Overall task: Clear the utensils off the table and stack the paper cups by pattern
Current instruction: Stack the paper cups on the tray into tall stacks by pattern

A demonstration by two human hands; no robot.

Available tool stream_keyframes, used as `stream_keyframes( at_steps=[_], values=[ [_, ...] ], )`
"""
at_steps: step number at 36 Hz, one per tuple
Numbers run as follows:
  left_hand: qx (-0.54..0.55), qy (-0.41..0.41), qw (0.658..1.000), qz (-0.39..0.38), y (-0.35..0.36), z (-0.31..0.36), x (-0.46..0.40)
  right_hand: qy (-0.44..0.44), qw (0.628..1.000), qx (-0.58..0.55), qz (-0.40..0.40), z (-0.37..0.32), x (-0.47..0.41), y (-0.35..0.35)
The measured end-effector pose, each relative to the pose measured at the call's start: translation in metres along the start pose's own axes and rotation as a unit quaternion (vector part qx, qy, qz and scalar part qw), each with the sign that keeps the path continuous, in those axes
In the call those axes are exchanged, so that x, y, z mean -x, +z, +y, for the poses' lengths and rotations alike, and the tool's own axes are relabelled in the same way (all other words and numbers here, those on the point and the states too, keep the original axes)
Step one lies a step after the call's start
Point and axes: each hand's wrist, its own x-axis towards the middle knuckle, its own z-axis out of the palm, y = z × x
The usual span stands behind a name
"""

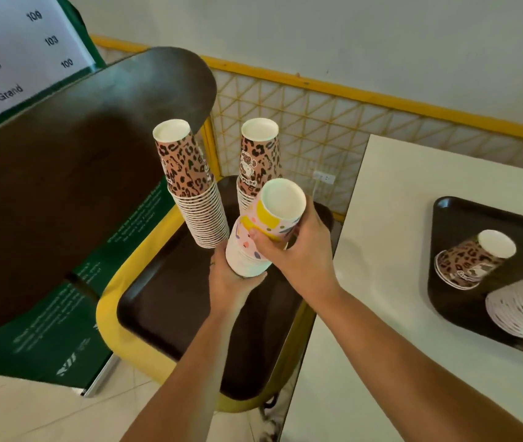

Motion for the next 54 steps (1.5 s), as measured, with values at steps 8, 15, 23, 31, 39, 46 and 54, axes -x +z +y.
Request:
stream_keyframes(
  at_steps=[8, 15, 23, 31, 39, 46, 54],
  values=[
    [0.035, 0.019, 0.997, -0.063, 0.017, 0.033, 0.015, -0.014, 0.999, -0.01, 0.049, -0.019, 0.012, -0.047],
    [0.057, 0.069, 0.986, -0.144, 0.06, 0.084, 0.05, -0.035, 0.992, -0.024, 0.116, -0.036, 0.035, -0.116],
    [0.024, 0.099, 0.968, -0.229, 0.135, 0.129, 0.11, -0.025, 0.984, 0.001, 0.175, -0.027, 0.08, -0.222],
    [0.004, 0.088, 0.952, -0.293, 0.213, 0.171, 0.183, 0.001, 0.984, 0.015, 0.177, -0.016, 0.125, -0.325],
    [0.011, 0.039, 0.922, -0.385, 0.278, 0.192, 0.241, 0.044, 0.991, 0.032, 0.123, 0.006, 0.152, -0.413],
    [0.032, 0.001, 0.902, -0.43, 0.309, 0.199, 0.273, 0.066, 0.992, 0.048, 0.098, 0.02, 0.162, -0.466],
    [0.01, -0.006, 0.9, -0.436, 0.319, 0.197, 0.274, 0.099, 0.983, 0.091, 0.122, 0.032, 0.159, -0.479]
  ],
)
